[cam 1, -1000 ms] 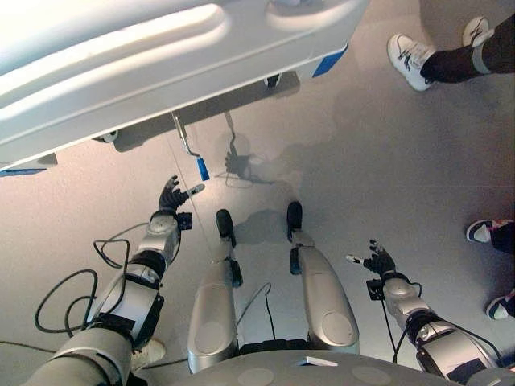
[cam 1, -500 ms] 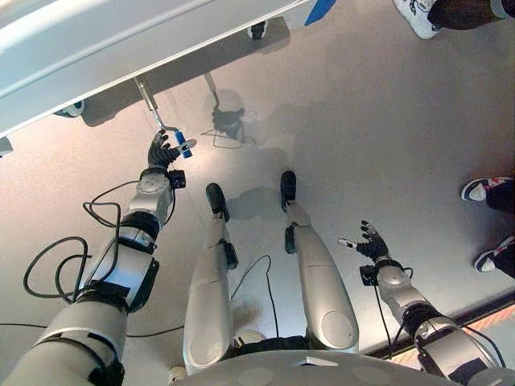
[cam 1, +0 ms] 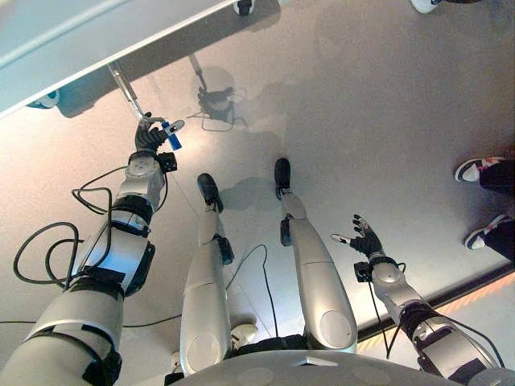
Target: Raise the hospital bed
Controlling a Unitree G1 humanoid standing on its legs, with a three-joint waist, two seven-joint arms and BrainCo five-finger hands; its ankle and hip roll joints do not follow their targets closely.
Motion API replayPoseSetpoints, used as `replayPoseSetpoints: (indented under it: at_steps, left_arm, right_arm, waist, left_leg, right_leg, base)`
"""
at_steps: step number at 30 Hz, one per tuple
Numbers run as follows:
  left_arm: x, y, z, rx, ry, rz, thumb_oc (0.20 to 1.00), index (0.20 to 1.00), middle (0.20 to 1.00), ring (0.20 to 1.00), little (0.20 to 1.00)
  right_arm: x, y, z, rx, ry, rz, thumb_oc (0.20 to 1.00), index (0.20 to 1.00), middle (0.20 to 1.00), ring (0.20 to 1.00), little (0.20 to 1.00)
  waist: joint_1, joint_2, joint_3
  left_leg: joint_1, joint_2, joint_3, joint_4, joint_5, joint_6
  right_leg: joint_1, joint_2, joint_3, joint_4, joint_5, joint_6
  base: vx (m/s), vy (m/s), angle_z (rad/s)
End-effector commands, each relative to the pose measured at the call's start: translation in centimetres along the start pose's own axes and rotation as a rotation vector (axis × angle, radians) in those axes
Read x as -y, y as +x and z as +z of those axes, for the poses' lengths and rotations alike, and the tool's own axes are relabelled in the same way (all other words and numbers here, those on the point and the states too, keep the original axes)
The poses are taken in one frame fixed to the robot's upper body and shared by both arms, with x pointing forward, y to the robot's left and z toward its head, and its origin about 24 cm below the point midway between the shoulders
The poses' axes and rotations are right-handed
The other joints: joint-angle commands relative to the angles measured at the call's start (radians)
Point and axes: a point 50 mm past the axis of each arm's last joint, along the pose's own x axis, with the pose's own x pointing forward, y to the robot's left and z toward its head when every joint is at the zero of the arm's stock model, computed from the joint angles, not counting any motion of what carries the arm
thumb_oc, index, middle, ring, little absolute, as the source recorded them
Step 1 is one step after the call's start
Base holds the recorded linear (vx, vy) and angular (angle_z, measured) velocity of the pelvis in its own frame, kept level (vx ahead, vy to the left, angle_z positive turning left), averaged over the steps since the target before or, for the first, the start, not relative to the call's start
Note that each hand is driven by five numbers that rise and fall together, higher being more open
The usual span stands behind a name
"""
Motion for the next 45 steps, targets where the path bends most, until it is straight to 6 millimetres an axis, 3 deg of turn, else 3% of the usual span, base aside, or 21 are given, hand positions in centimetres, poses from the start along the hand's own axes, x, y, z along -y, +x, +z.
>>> replayPoseSetpoints:
  at_steps: [1,7,14,28,30,45]
  left_arm:
    - [-0.8,0.8,3.1,0.072,-0.022,0.025,1.0,1.0,1.0,1.0,1.0]
    - [-0.7,1.0,4.3,0.095,-0.04,0.04,1.0,1.0,1.0,1.0,1.0]
    - [-0.8,1.0,4.4,0.094,-0.049,0.056,1.0,1.0,1.0,1.0,1.0]
    - [0.3,1.2,7.3,0.182,-0.075,0.043,1.0,1.0,1.0,1.0,1.0]
    - [0.5,1.1,7.9,0.209,-0.107,0.046,0.2,0.2,0.2,0.2,0.2]
    - [0.8,1.1,8.9,0.242,-0.118,0.037,0.2,0.2,0.2,0.2,0.2]
  right_arm:
    - [0.8,-1.2,-1.7,-0.023,0.022,-0.024,1.0,1.0,1.0,1.0,1.0]
    - [0.7,-1.2,-0.9,0.021,0.033,-0.016,1.0,1.0,1.0,1.0,1.0]
    - [0.5,-1.1,0.2,0.078,0.044,-0.013,1.0,1.0,1.0,1.0,1.0]
    - [0.1,-1.4,1.5,0.154,0.054,0.001,1.0,1.0,1.0,1.0,1.0]
    - [0.0,-1.4,1.6,0.163,0.054,0.007,1.0,1.0,1.0,1.0,1.0]
    - [-0.3,-1.5,1.8,0.185,0.05,0.017,1.0,1.0,1.0,1.0,1.0]
  waist:
    - [0.008,-0.06,0.001]
    - [-0.007,-0.074,0.001]
    - [-0.021,-0.088,0.001]
    - [-0.044,-0.102,0.001]
    - [-0.045,-0.103,0.001]
    - [-0.043,-0.091,0.001]
  left_leg:
    - [-0.034,-0.019,-0.013,0.02,0.025,0.005]
    - [-0.084,-0.014,-0.012,0.022,0.029,0.002]
    - [-0.13,-0.009,-0.006,0.02,0.03,0.001]
    - [-0.189,0.004,-0.002,0.007,0.039,-0.002]
    - [-0.193,0.005,0.0,0.005,0.039,-0.003]
    - [-0.192,0.008,-0.005,-0.004,0.041,-0.006]
  right_leg:
    - [-0.011,-0.026,0.021,-0.059,0.105,0.092]
    - [-0.06,-0.025,0.027,-0.06,0.112,0.093]
    - [-0.114,-0.019,0.032,-0.059,0.116,0.094]
    - [-0.194,-0.009,0.037,-0.058,0.12,0.096]
    - [-0.2,-0.006,0.039,-0.059,0.121,0.098]
    - [-0.207,-0.001,0.031,-0.059,0.118,0.095]
  base:
    - [0.01,-0.022,-0.05]
    - [0.0,0.0,0.0]
    - [0.01,-0.011,-0.03]
    - [0.0,-0.014,-0.01]
    - [0.0,0.0,0.0]
    - [0.0,0.0,0.0]
